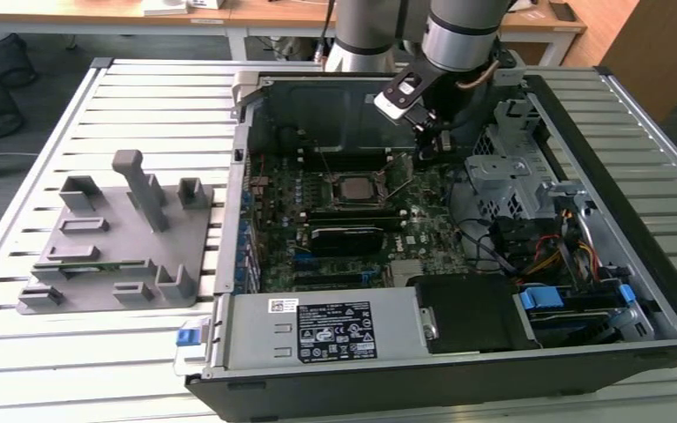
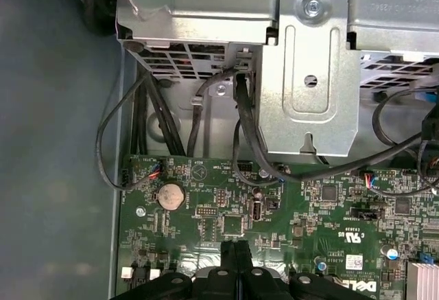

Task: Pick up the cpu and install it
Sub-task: 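Close the cpu cover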

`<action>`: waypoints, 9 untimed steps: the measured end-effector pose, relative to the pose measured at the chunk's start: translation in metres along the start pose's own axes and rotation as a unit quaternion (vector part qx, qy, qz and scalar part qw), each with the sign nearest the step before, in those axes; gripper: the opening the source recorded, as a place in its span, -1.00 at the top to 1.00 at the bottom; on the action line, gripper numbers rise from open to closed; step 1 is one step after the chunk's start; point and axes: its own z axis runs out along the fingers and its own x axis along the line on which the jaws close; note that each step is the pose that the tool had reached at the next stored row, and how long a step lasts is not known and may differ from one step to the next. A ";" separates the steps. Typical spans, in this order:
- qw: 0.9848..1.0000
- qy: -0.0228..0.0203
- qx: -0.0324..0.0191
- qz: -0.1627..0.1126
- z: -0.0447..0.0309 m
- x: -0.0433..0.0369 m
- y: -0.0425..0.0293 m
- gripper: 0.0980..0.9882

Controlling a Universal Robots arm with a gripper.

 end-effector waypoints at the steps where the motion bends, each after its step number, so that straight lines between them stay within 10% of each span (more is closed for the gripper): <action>1: 1.000 0.000 0.000 0.000 0.0001 0.0000 -0.0003 0.98; 9: 1.000 0.000 0.000 0.000 -0.0004 0.0004 -0.0105 0.98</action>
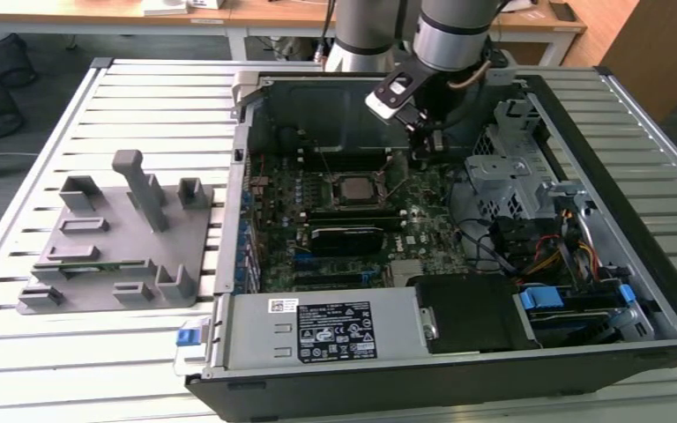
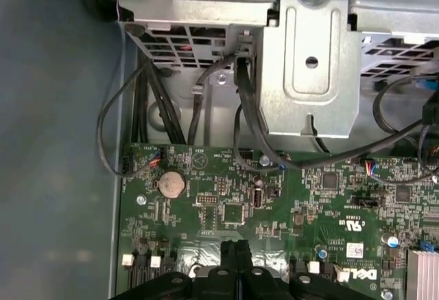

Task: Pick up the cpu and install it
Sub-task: 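Close the cpu cover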

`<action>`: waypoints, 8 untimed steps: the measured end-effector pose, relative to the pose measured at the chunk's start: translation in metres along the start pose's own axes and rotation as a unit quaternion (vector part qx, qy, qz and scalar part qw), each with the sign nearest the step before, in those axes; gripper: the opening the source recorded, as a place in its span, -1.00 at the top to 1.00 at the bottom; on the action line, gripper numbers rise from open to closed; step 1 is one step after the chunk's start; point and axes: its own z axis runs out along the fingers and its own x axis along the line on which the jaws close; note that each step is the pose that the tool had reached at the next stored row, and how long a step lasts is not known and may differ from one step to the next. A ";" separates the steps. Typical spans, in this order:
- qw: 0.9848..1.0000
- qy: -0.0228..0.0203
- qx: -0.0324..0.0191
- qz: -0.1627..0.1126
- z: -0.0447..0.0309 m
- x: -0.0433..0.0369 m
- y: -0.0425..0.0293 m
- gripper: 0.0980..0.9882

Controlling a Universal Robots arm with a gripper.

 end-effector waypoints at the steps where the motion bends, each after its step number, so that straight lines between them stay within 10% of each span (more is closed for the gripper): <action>1: 1.000 0.000 0.000 0.000 -0.0003 0.0001 -0.0011 0.98; 8: 1.000 0.000 0.000 0.000 -0.0010 0.0004 -0.0093 0.98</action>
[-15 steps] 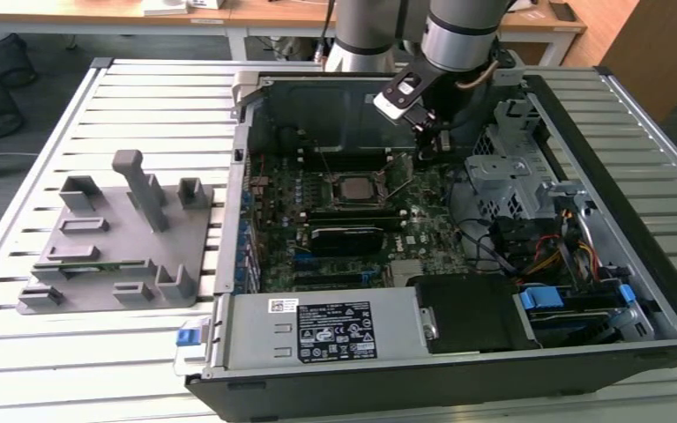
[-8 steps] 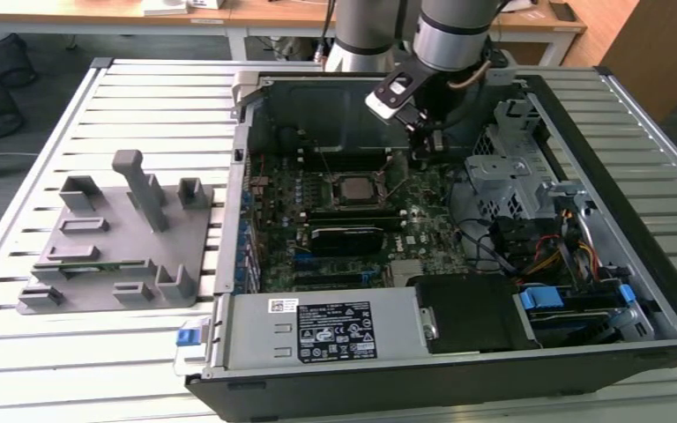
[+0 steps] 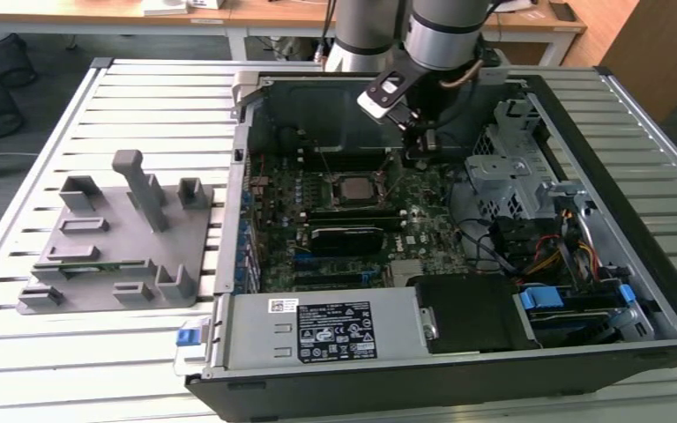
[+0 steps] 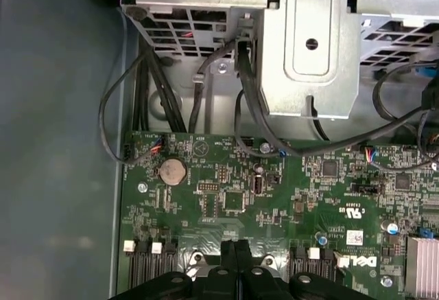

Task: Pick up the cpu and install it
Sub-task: 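Close the cpu cover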

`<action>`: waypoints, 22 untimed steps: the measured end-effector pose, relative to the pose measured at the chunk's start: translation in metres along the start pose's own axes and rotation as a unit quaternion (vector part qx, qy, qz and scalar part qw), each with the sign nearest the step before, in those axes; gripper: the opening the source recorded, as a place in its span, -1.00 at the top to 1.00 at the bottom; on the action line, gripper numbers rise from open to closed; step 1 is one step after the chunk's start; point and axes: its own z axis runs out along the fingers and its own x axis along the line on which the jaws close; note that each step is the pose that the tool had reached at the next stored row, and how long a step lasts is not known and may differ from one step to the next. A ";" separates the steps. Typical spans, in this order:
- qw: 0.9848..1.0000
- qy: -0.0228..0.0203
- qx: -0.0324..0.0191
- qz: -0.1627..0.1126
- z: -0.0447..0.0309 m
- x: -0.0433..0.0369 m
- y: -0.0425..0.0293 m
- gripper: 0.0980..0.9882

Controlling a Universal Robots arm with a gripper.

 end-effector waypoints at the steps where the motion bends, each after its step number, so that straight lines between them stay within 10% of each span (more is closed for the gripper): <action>1: 1.000 0.000 0.000 0.000 0.0000 0.0000 -0.0012 0.98; 22: 1.000 0.000 0.000 0.000 0.0005 0.0012 -0.0198 0.98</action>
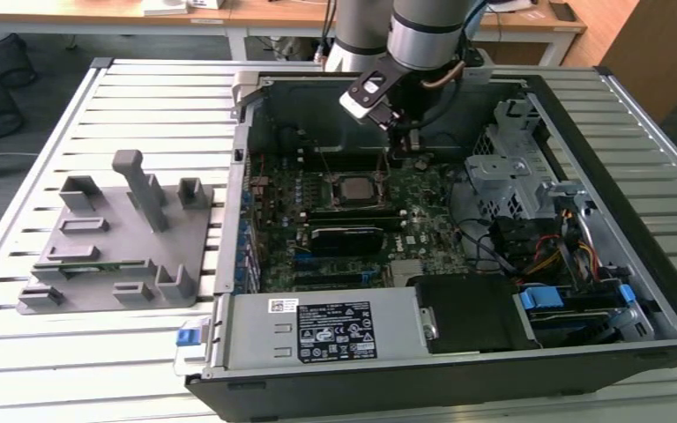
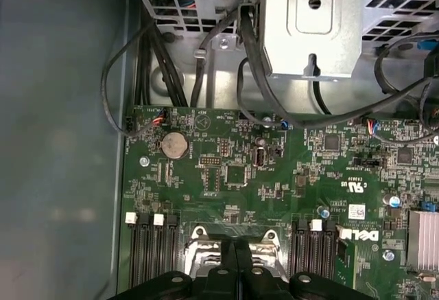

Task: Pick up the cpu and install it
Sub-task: 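Close the cpu cover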

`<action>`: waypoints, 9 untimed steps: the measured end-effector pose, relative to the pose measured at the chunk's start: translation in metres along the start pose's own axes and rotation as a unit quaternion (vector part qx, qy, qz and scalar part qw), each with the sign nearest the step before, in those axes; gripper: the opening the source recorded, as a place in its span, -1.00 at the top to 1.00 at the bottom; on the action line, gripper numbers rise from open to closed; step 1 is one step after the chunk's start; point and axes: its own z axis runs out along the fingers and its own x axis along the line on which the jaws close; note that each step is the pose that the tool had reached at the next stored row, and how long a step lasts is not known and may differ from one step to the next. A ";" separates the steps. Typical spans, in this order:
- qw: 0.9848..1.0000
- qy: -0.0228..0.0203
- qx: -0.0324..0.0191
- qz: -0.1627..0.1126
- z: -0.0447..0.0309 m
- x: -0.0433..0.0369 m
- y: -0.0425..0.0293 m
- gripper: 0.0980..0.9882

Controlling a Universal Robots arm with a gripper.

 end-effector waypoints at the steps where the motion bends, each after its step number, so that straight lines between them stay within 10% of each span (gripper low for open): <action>1: 1.000 0.000 0.000 0.000 0.0002 0.0001 -0.0006 0.98; 9: 1.000 0.000 0.000 0.000 0.0032 0.0011 -0.0059 0.98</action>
